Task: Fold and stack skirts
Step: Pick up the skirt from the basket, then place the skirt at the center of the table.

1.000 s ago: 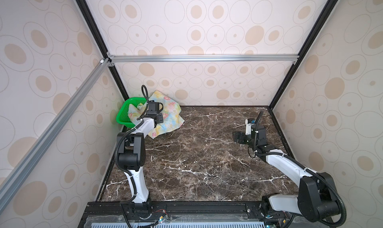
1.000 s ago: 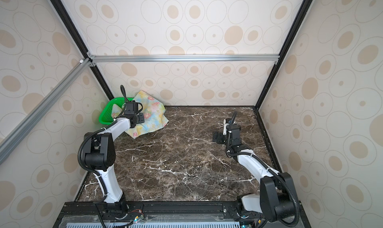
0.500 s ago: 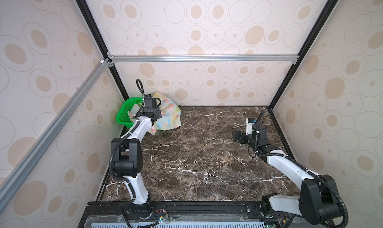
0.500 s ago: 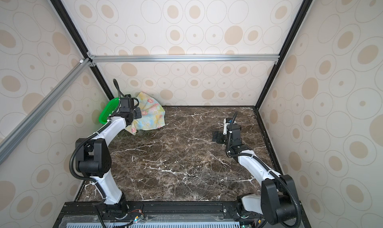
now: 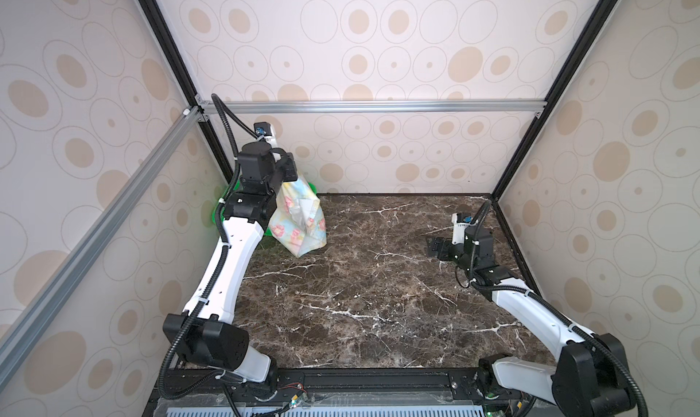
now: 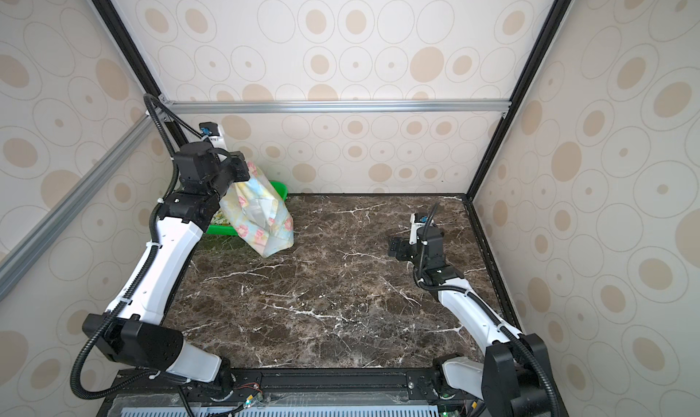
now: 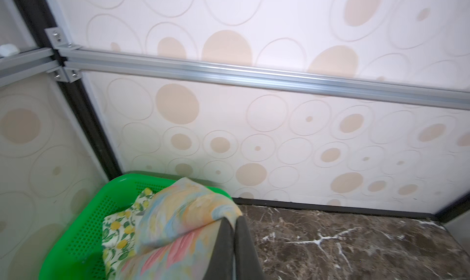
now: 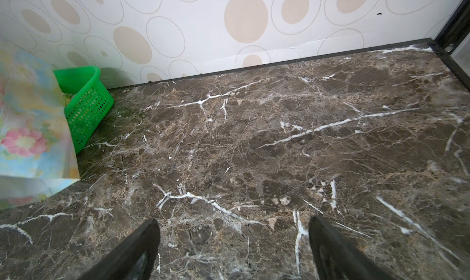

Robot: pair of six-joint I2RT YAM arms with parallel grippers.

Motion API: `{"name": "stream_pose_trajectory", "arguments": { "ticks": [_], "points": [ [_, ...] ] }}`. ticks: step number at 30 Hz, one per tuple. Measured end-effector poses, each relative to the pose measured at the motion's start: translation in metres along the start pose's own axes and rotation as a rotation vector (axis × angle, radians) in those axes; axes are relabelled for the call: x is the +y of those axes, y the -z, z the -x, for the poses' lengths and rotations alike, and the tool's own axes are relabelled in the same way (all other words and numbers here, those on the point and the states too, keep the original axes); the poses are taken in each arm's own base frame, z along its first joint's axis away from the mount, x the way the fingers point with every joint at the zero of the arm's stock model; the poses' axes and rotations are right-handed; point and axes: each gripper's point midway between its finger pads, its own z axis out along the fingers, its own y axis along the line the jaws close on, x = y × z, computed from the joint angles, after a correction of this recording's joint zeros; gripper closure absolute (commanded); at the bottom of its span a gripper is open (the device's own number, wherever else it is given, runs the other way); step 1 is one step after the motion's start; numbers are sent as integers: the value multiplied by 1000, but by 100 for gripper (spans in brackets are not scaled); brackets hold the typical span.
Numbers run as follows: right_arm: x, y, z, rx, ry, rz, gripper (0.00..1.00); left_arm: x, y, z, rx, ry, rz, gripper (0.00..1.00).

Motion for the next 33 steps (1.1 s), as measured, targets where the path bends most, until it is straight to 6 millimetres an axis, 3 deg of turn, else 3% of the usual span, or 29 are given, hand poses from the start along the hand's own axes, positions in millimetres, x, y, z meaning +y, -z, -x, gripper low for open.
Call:
{"name": "stream_pose_trajectory", "arguments": {
  "ticks": [12,17,20,23,24,26,27,30,33],
  "points": [
    [5,21,12,-39,-4,14,6,-125,71,35,-63,40,-461,100],
    [7,28,14,-46,-11,18,5,-159,82,19,-50,107,-620,100],
    [6,29,13,-40,-13,12,5,-166,73,-18,4,160,-659,100],
    [4,29,8,-19,-17,4,5,-162,60,-80,108,214,-647,95],
    [4,28,6,-13,-20,2,5,-158,56,-110,164,229,-628,90],
    [3,26,3,1,-27,0,6,-146,52,-161,260,246,-575,42],
    [3,24,0,12,-26,-1,6,-139,52,-185,306,248,-540,32],
    [7,11,-19,74,-12,-8,6,-116,55,-236,399,241,-438,21],
    [14,-6,-47,174,16,-26,7,-96,63,-256,429,228,-348,20]
  ]
}}
